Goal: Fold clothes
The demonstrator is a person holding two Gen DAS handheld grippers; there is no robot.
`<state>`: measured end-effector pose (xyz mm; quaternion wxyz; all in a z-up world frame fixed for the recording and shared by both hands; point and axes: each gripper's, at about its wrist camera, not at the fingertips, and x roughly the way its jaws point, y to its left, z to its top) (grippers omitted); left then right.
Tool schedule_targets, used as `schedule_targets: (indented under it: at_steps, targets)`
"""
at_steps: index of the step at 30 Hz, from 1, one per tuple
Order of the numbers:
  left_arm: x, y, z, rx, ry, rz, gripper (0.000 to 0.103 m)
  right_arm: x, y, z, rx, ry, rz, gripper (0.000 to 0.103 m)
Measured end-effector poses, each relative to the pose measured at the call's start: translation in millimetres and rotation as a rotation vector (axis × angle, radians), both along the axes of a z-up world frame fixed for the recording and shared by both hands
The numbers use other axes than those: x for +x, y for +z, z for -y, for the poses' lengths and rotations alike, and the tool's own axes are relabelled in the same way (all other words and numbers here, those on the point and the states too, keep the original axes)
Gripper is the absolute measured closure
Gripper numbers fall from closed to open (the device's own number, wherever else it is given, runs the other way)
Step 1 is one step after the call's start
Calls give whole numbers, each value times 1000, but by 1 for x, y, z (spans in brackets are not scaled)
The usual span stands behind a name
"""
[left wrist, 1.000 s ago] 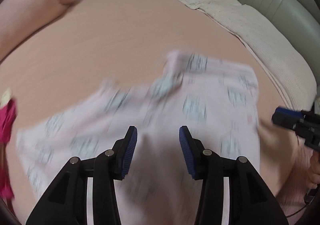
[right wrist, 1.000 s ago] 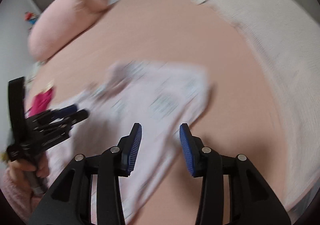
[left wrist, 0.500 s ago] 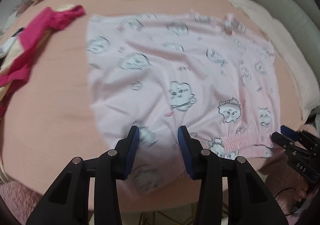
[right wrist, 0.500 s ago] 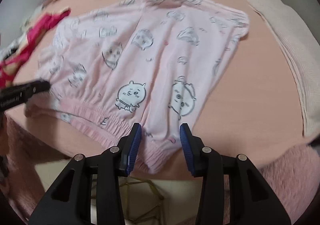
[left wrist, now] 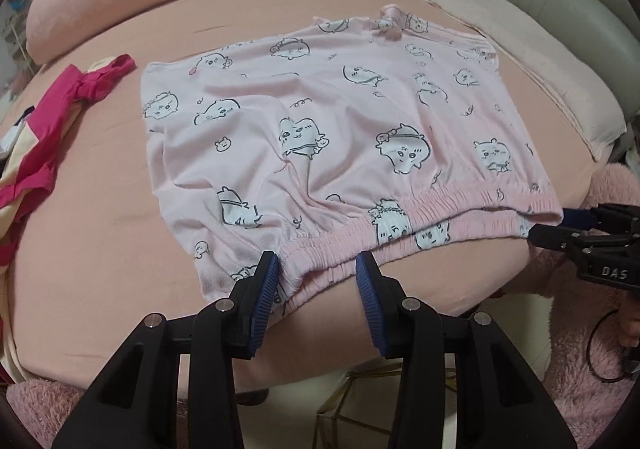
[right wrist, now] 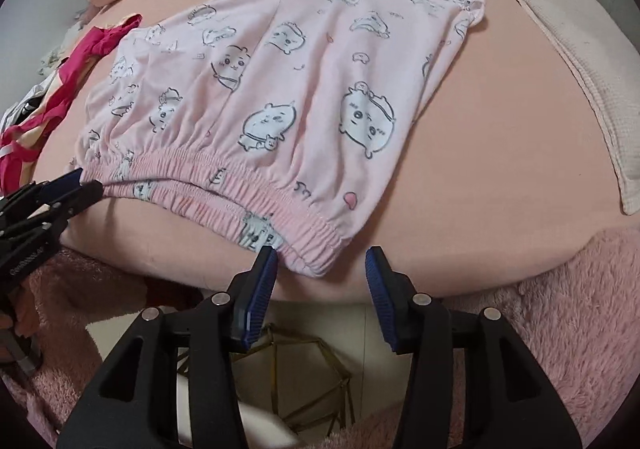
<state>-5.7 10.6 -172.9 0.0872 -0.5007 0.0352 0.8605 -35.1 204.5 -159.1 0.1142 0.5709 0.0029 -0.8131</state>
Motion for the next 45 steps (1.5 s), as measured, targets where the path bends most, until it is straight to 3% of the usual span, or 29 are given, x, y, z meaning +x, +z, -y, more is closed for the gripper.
schedule_targets:
  at_steps: [2, 5, 7, 9, 16, 19, 21, 25, 26, 27, 28, 30, 33, 37, 41, 45]
  targets:
    - [0, -1, -3, -13, -5, -3, 60, 0, 2, -1, 9, 2, -18, 55]
    - [0, -2, -2, -29, -3, -6, 63, 0, 4, -2, 38, 1, -49, 75]
    - [1, -1, 4, -38, 19, -8, 80, -1, 6, -3, 57, 1, -70, 87]
    - [2, 4, 17, -7, 59, -8, 89, -1, 7, -4, 76, 1, -91, 90]
    - [8, 20, 42, 64, 140, -24, 90, 12, 10, -11, 51, -12, -28, 87]
    - [12, 14, 44, 84, 128, -5, 88, 13, 8, -13, -30, -2, 0, 70]
    - [12, 9, 40, 61, 114, 7, 66, 11, 5, -12, -35, 8, -1, 68]
    - [10, 4, 29, 29, 85, -1, 62, 9, -1, -4, 10, 18, -24, 68]
    - [9, 4, 26, 13, 80, -17, 66, 9, -1, -2, 15, 16, -30, 68]
    - [7, 4, 22, -4, 74, -33, 85, 9, 0, -2, 18, 10, -38, 73]
    - [5, 4, 20, -22, 75, -40, 94, 8, 1, -2, 20, 3, -49, 76]
    - [2, 6, 23, -37, 109, -45, 97, 9, 2, -3, 46, -14, -63, 87]
    - [7, 15, 30, -53, 158, -61, 98, 11, 3, -2, 57, -17, -64, 86]
    - [18, 18, 40, -79, 197, -44, 98, 13, 3, 1, 33, 4, -45, 69]
    - [22, -4, 48, -42, 188, 68, 98, 14, 2, 1, 58, -6, -32, 68]
    - [23, 5, 57, 54, 200, 54, 94, 13, 3, -6, 85, -55, -26, 68]
